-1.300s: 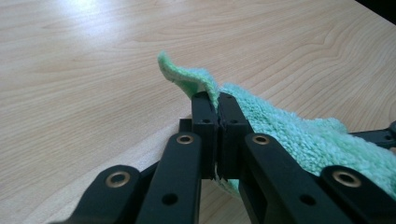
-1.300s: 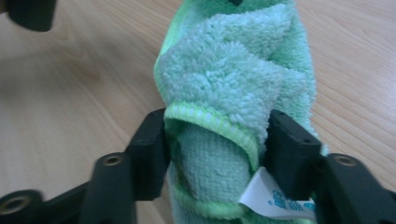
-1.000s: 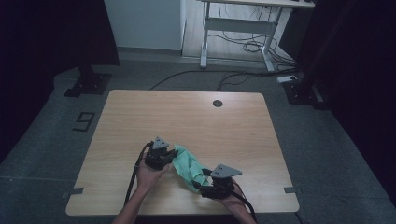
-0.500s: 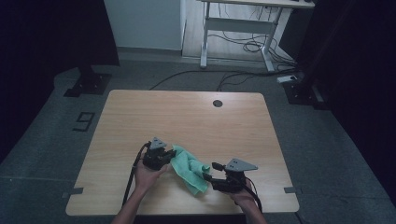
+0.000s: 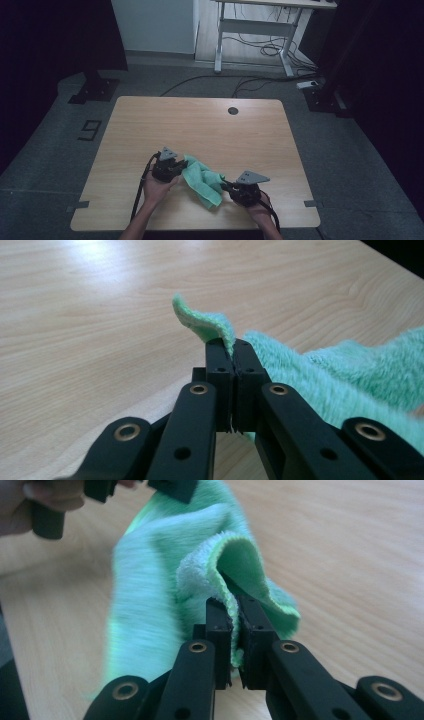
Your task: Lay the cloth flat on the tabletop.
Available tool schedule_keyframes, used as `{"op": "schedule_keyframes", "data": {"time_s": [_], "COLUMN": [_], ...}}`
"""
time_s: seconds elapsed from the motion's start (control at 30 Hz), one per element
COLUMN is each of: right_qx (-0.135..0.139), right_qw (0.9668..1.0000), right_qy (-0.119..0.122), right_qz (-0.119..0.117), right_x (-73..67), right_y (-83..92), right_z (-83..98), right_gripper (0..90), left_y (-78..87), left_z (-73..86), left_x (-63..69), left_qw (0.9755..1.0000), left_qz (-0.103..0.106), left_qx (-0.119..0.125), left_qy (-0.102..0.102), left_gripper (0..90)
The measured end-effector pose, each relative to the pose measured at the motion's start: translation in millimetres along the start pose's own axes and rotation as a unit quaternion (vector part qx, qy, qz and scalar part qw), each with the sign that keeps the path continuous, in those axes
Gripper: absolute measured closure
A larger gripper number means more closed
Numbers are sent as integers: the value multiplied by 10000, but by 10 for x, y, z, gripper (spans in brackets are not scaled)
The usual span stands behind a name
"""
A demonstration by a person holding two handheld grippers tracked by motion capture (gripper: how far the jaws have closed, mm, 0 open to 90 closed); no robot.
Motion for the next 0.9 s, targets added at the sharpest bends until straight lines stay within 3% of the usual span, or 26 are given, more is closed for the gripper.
{"op": "schedule_keyframes", "data": {"time_s": [0.17, 0.43, 0.5, 0.6, 0.73, 0.9], "right_qx": [186, 316, 421, 618, 852, 914], "right_qw": [9995, 9989, 9982, 9963, 9931, 9901], "right_qy": [-220, -236, -276, -380, -549, -835], "right_qz": [101, 258, 332, 460, 584, 654], "right_x": [97, 147, 180, 259, 363, 472], "right_y": [125, 219, 279, 426, 656, 760], "right_z": [-40, -90, -128, -192, -240, -185], "right_gripper": [849, 850, 850, 850, 848, 844], "left_y": [60, 160, 237, 384, 613, 673], "left_z": [-32, -101, -153, -245, -359, -354], "left_x": [-10, -27, -58, -125, -204, -250], "left_qw": [9999, 9995, 9990, 9974, 9935, 9928], "left_qz": [-45, 53, 37, -42, -46, -65], "left_qx": [107, 286, 427, 695, 1094, 1148], "left_qy": [0, 130, 152, 191, 313, 336], "left_gripper": [881, 881, 881, 881, 882, 881]}}
Point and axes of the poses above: each handheld gripper's, and its own axes: y roughly backward along the jaws, z roughly out of its underside, x roughly to its right, the point moved 5 cm from there along -y, roughly forward along the jaws, and after that the axes turned 9 degrees about -z, right-handed, at the moved point
